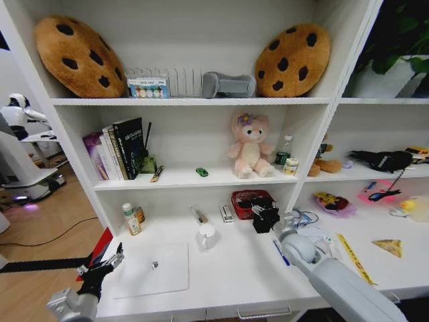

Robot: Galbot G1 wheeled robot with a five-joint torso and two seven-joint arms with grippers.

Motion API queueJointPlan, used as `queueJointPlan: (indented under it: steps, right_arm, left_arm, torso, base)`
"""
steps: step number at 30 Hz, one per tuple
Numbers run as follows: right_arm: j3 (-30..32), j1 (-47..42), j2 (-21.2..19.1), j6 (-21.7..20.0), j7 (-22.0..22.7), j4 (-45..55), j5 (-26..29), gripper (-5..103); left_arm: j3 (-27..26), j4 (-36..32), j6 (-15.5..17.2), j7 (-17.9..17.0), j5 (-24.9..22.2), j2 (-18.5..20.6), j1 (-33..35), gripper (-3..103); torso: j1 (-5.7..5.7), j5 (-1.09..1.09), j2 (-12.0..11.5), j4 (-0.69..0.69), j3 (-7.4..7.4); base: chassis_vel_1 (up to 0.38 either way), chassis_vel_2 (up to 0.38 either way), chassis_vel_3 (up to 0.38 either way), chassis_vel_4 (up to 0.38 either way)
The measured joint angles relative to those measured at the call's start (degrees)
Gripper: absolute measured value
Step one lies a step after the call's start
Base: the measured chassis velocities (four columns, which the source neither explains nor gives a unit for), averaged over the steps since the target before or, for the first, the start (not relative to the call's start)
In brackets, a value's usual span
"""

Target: Organize the objects on the table.

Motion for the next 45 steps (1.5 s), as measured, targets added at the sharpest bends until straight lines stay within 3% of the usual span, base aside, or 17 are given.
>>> queueJointPlan:
  steps: [7, 12, 20, 30, 45]
  right_arm:
    - [11.65, -18.26, 1.25, -2.76, 0.66, 8.08, -0.11, 100]
    - [12.78, -20.97, 2.18, -4.17, 1.1, 6.91, 2.07, 100]
    - [9.53, -16.35, 2.27, -7.83, 3.99, 1.03, 9.24, 100]
    - [4.44, -9.69, 2.49, -9.92, 6.51, -5.69, 14.39, 100]
    - [-1.73, -1.81, 3.63, -10.24, 6.84, -12.4, 15.86, 100]
  left_arm:
    - [0.12, 0.07, -0.26, 0.32, 0.13, 0.01, 0.22, 100]
    - [0.43, -0.41, -0.26, 0.32, 0.28, 0.04, 0.19, 100]
    - [-0.53, -1.0, -0.53, 0.51, 0.28, -0.03, 1.12, 100]
    - [-1.95, -1.16, -0.7, 0.7, -0.44, 0.05, 1.64, 100]
    - [-2.83, -0.83, -1.39, 0.65, -0.5, -0.34, 1.9, 100]
  torso:
    - [-0.01, 0.01, 0.0, 0.0, 0.0]
    - [0.0, 0.01, 0.0, 0.0, 0.0]
    - [0.0, 0.01, 0.0, 0.02, 0.01]
    - [0.0, 0.01, -0.01, 0.01, 0.01]
    - [0.0, 0.01, -0.01, 0.02, 0.01]
  base:
    - [0.0, 0.0, 0.0, 0.0]
    - [0.0, 0.0, 0.0, 0.0]
    - [0.0, 0.0, 0.0, 0.0]
    - [0.0, 0.0, 0.0, 0.0]
    - [0.0, 0.0, 0.0, 0.0]
